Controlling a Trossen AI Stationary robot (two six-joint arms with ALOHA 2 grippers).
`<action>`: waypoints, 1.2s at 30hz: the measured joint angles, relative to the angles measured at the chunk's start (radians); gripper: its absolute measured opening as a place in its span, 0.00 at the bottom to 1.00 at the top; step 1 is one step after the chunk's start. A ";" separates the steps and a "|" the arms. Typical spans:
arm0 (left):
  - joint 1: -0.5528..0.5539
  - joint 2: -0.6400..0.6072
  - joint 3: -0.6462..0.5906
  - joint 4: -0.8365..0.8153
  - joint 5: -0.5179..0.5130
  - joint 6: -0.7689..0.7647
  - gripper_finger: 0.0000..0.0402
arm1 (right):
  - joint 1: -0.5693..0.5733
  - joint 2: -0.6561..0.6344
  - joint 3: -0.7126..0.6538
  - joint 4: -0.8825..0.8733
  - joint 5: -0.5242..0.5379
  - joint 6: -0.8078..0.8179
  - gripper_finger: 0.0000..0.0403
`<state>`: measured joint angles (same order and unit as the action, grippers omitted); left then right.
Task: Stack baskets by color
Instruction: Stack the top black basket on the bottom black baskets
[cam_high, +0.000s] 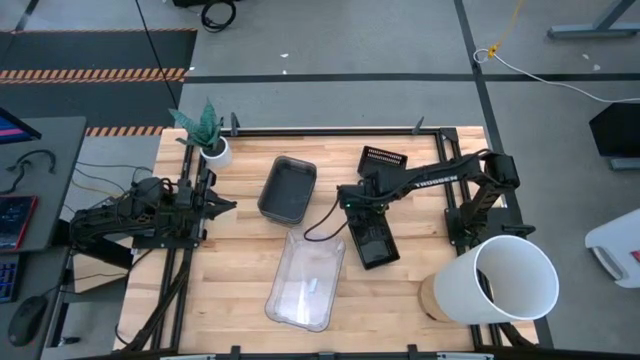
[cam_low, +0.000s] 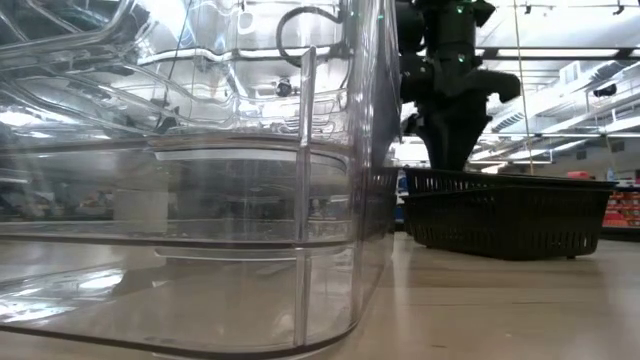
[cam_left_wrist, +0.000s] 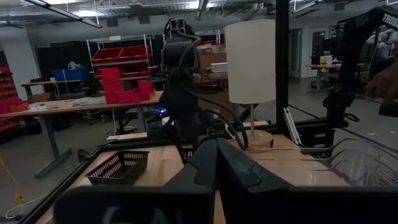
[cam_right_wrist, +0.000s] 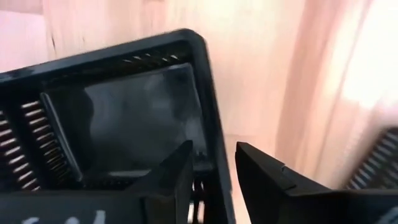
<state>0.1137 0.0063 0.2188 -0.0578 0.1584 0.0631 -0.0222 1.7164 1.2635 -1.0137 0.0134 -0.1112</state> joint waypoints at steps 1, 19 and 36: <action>0.000 0.000 0.000 0.000 0.000 0.000 0.03 | -0.001 0.000 0.014 -0.022 0.006 0.010 0.31; 0.000 0.000 0.000 -0.013 0.000 0.000 0.04 | -0.202 0.000 0.084 -0.114 0.262 0.092 0.32; 0.000 0.000 0.000 -0.025 0.000 -0.001 0.05 | -0.475 0.000 0.047 -0.127 0.293 0.161 0.32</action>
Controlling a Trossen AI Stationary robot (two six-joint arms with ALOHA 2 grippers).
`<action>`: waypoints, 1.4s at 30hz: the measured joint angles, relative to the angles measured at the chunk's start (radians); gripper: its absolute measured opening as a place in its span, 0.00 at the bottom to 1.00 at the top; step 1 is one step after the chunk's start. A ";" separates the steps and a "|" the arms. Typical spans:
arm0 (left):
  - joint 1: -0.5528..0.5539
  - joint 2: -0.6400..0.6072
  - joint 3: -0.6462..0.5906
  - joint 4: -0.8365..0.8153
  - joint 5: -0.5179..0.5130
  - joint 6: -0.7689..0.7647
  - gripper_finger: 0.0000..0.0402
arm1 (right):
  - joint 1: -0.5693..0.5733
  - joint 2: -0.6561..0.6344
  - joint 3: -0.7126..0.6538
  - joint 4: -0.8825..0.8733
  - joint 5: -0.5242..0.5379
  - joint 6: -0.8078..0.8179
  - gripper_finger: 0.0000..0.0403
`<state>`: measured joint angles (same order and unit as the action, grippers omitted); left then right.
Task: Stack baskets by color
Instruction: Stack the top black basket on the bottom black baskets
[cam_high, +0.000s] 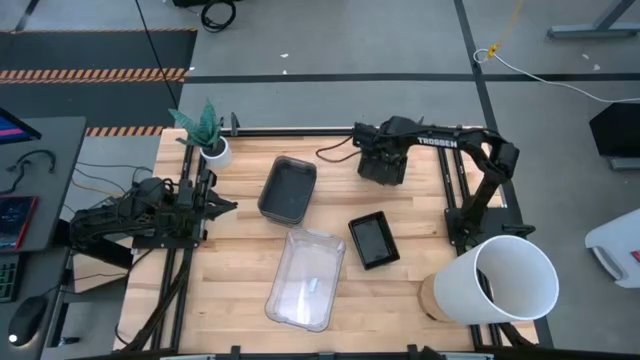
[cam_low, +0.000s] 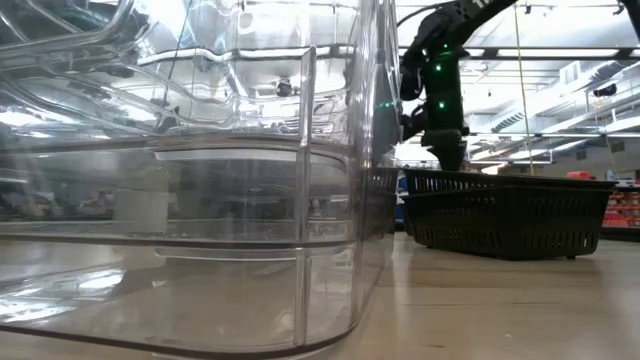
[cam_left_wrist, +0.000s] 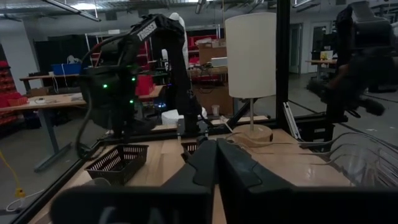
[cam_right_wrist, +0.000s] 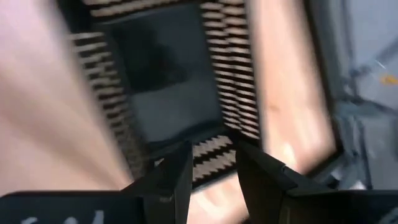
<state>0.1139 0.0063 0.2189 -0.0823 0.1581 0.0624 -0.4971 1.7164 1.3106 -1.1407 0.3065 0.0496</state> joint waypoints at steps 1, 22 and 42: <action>0.000 0.000 0.000 0.000 0.000 0.000 0.05 | -0.009 0.000 0.000 -0.004 0.033 0.027 0.32; 0.000 0.000 0.000 0.009 -0.037 0.002 0.05 | -0.087 0.000 -0.050 0.226 -0.019 -0.101 0.33; 0.000 0.000 0.000 0.012 -0.068 0.002 0.05 | 0.116 0.000 -0.038 0.416 0.119 -0.617 0.57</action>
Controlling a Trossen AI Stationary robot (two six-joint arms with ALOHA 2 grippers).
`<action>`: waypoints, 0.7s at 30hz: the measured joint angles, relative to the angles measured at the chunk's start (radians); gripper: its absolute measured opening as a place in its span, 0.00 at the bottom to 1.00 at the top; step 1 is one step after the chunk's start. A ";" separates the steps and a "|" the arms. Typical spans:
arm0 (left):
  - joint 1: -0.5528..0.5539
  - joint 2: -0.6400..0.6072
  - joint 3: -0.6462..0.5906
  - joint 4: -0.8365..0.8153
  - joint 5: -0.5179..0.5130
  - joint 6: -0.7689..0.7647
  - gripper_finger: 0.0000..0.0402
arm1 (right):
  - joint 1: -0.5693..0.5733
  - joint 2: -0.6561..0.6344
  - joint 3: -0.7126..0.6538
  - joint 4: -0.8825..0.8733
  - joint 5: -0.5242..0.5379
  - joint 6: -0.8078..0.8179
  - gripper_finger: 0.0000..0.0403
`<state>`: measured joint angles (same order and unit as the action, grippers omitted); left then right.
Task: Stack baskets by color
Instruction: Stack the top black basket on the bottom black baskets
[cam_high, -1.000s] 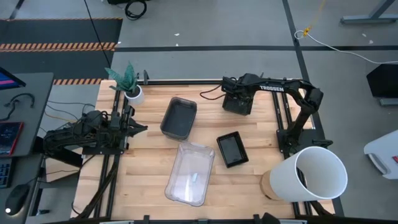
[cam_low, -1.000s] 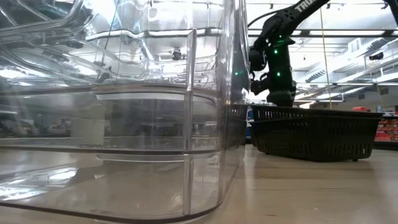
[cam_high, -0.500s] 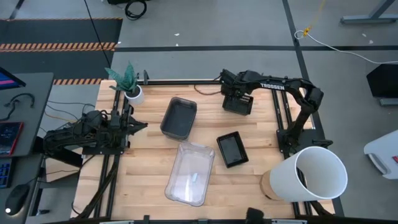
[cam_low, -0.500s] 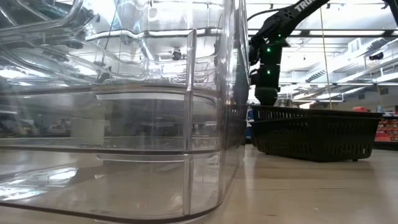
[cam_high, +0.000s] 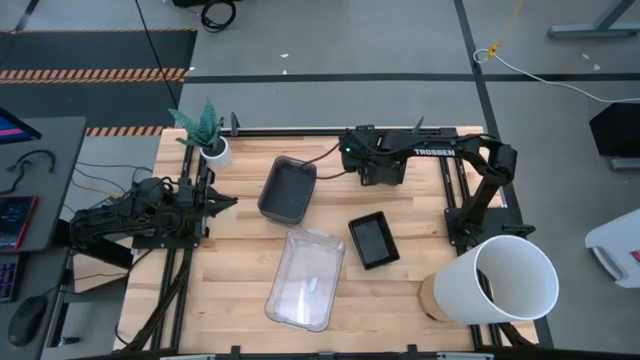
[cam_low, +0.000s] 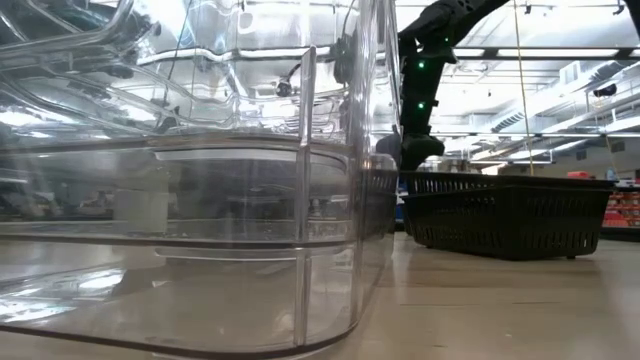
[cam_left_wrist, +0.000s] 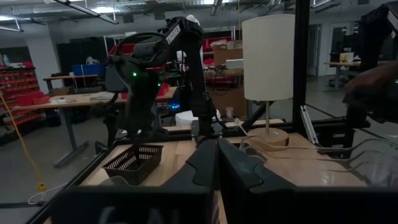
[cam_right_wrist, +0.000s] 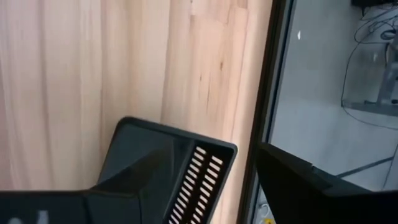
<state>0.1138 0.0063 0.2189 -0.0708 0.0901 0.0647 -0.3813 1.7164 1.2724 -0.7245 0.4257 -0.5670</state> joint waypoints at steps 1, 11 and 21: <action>0.000 0.000 0.000 0.000 0.000 0.000 0.05 | 0.002 0.000 0.000 -0.005 0.002 -0.009 0.57; 0.000 0.000 0.000 0.027 0.000 0.000 0.05 | 0.008 0.000 0.000 -0.013 0.054 -0.152 0.57; 0.000 0.000 0.000 0.027 0.000 -0.001 0.03 | -0.018 0.001 -0.064 0.037 -0.031 -0.286 0.55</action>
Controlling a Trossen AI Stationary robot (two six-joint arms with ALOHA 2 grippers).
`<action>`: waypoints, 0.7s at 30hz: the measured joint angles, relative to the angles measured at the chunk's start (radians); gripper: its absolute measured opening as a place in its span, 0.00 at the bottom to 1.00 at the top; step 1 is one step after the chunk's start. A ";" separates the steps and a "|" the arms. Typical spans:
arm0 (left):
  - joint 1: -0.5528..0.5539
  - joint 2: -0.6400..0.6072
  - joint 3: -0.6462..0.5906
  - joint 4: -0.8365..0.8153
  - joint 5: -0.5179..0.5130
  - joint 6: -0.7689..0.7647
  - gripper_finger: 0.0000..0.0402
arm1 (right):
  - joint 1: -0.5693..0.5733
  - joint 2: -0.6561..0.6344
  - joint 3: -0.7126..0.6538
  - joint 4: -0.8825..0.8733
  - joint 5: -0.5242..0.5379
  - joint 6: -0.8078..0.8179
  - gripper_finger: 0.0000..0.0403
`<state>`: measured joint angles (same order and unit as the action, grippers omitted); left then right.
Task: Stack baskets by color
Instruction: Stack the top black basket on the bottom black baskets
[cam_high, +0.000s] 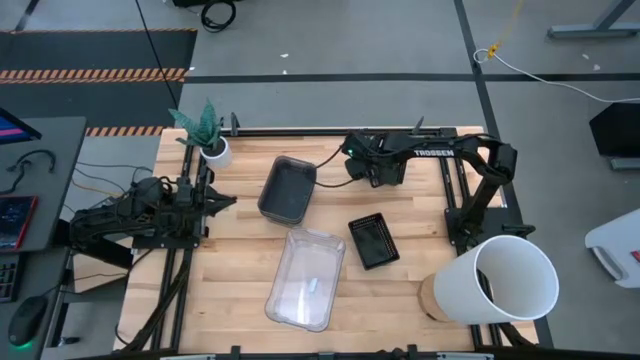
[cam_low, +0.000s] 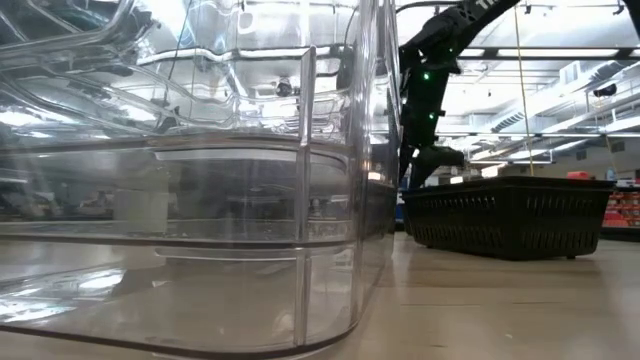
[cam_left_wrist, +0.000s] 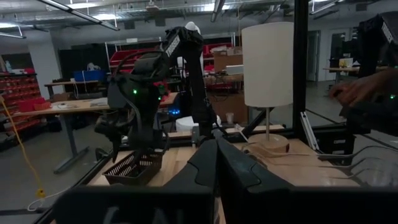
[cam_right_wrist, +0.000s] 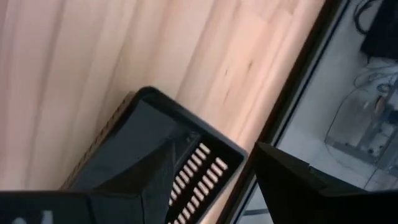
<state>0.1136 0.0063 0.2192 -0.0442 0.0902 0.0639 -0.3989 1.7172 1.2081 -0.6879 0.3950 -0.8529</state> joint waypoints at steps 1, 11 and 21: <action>0.000 0.000 0.000 -0.001 0.000 0.000 0.03 | -0.002 0.000 -0.014 0.021 0.000 -0.018 0.55; 0.000 0.000 0.000 -0.004 0.000 0.000 0.05 | -0.004 0.000 -0.090 0.141 0.004 -0.165 0.54; 0.000 0.000 0.000 -0.004 0.000 0.000 0.04 | -0.032 0.000 -0.090 0.140 -0.047 -0.170 0.54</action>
<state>0.1138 0.0063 0.2192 -0.0483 0.0902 0.0635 -0.4306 1.7172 1.1179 -0.5484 0.3484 -1.0230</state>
